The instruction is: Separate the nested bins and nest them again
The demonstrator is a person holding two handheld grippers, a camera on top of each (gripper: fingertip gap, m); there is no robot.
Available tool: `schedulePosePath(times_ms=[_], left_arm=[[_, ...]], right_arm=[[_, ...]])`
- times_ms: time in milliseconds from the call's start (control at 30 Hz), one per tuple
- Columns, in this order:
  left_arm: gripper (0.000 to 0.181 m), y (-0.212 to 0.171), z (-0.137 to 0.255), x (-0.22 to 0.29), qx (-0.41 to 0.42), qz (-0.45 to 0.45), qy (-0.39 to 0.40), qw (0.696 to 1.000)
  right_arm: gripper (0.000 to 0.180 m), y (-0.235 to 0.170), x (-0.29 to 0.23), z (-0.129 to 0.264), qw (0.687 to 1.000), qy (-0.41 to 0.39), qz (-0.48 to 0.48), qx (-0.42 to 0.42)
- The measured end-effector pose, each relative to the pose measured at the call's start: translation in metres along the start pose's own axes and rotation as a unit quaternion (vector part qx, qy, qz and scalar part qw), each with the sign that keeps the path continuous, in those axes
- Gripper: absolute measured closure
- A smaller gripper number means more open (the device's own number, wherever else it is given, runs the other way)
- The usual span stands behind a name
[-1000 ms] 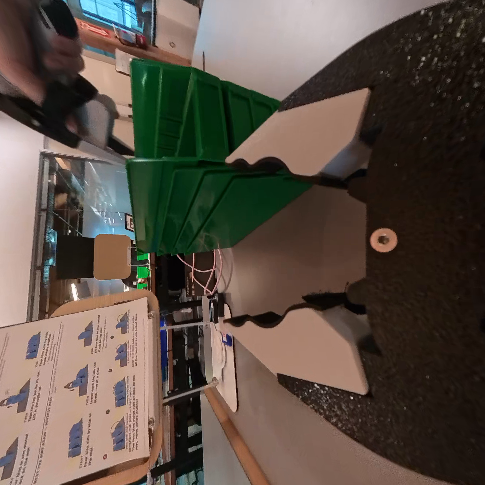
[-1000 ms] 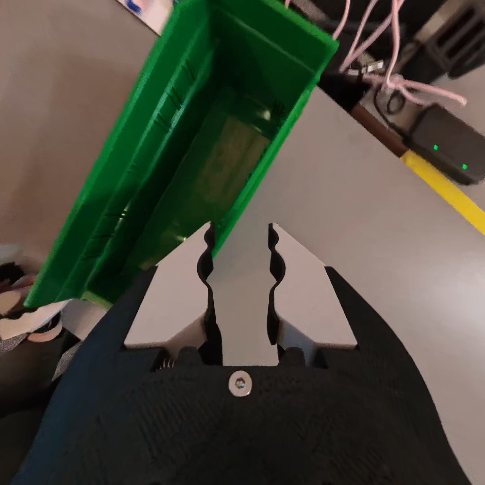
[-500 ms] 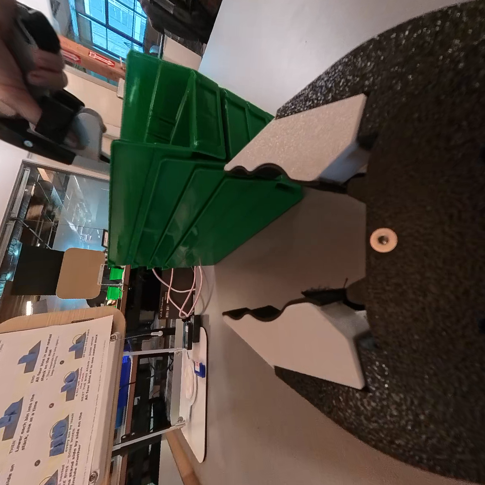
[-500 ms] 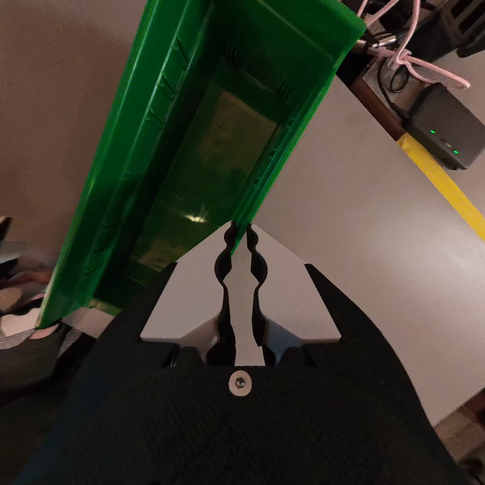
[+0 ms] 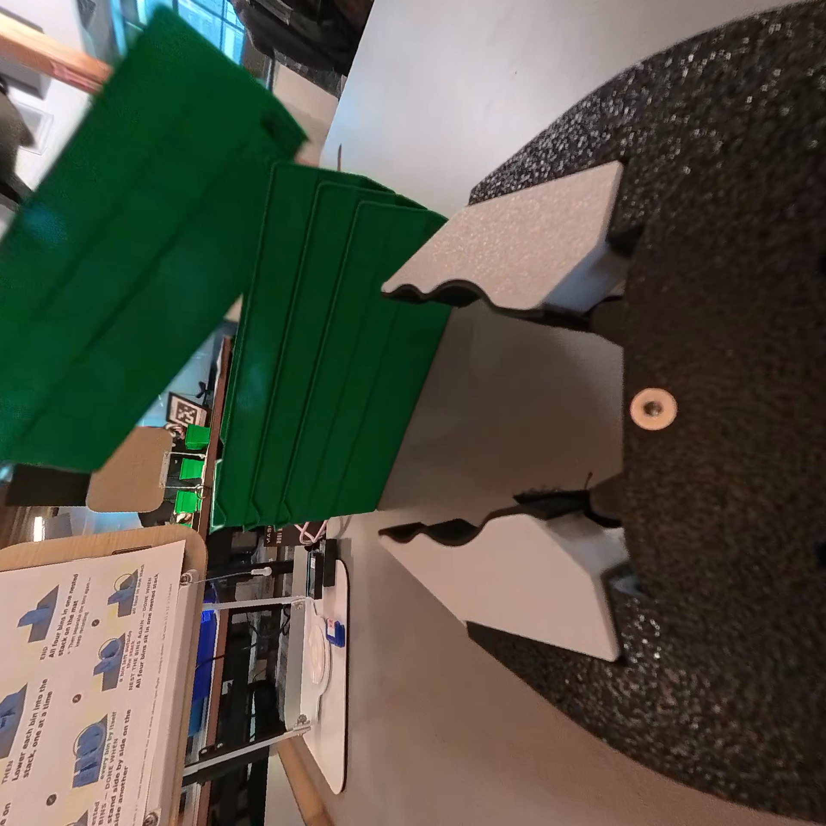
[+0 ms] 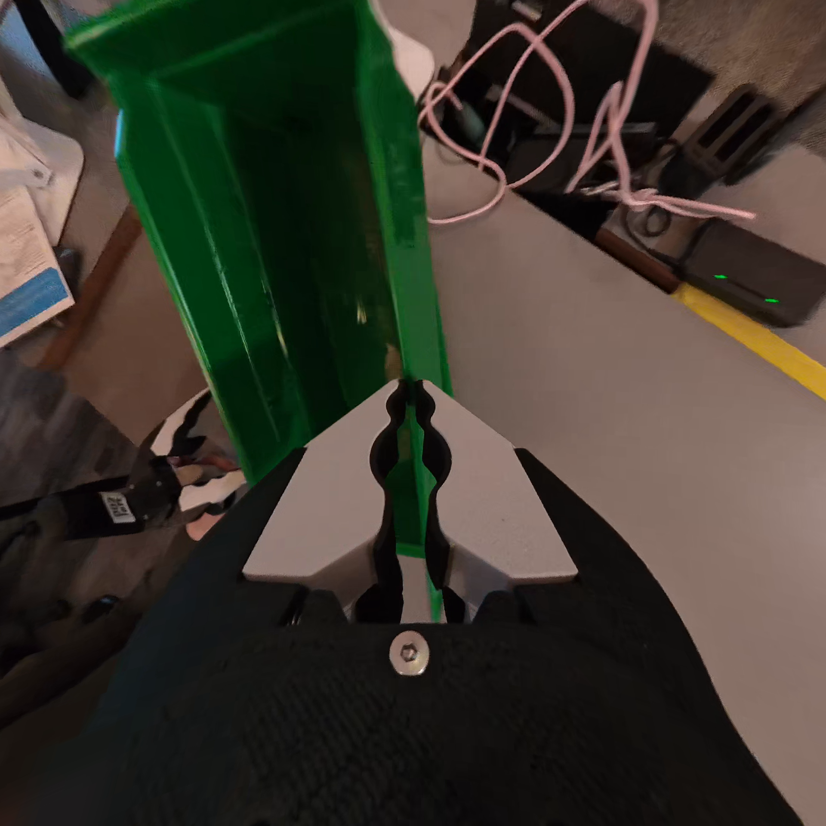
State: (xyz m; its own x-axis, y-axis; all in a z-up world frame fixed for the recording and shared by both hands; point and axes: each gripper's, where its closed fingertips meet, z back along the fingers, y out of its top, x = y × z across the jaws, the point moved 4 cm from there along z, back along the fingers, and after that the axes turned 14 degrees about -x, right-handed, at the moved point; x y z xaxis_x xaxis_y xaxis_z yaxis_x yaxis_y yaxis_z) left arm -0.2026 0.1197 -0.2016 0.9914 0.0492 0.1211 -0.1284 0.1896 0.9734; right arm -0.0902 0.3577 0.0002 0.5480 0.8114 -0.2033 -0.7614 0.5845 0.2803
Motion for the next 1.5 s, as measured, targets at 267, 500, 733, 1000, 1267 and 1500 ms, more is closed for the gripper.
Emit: schedulePosePath(times_ms=[267,500,733,1000,1267,1500], left_arm=[[0.084,-0.001,-0.002,0.001,-0.006,0.0,-0.001,1.0],[0.089,-0.001,-0.006,-0.005,-0.005,0.018,0.009,1.0],[0.086,-0.004,-0.01,-0.006,-0.018,0.021,0.008,1.0],[0.09,-0.003,-0.01,-0.006,-0.016,0.025,0.002,1.0],[0.091,-0.003,-0.011,-0.007,-0.018,0.025,0.002,1.0],[0.092,-0.002,-0.011,-0.007,-0.013,0.03,-0.004,0.999]], right_arm=[[0.178,-0.081,0.106,0.106,0.991,-0.045,-0.101,0.07],[0.178,-0.225,0.238,0.084,0.964,-0.068,-0.258,0.003],[0.178,-0.334,0.303,0.017,0.934,-0.031,-0.349,-0.069],[0.164,-0.369,0.34,-0.008,0.923,-0.067,-0.377,-0.041],[0.135,-0.266,0.305,0.043,0.952,-0.125,-0.259,0.104],[0.143,-0.104,0.149,-0.01,0.985,-0.025,-0.001,0.169]])
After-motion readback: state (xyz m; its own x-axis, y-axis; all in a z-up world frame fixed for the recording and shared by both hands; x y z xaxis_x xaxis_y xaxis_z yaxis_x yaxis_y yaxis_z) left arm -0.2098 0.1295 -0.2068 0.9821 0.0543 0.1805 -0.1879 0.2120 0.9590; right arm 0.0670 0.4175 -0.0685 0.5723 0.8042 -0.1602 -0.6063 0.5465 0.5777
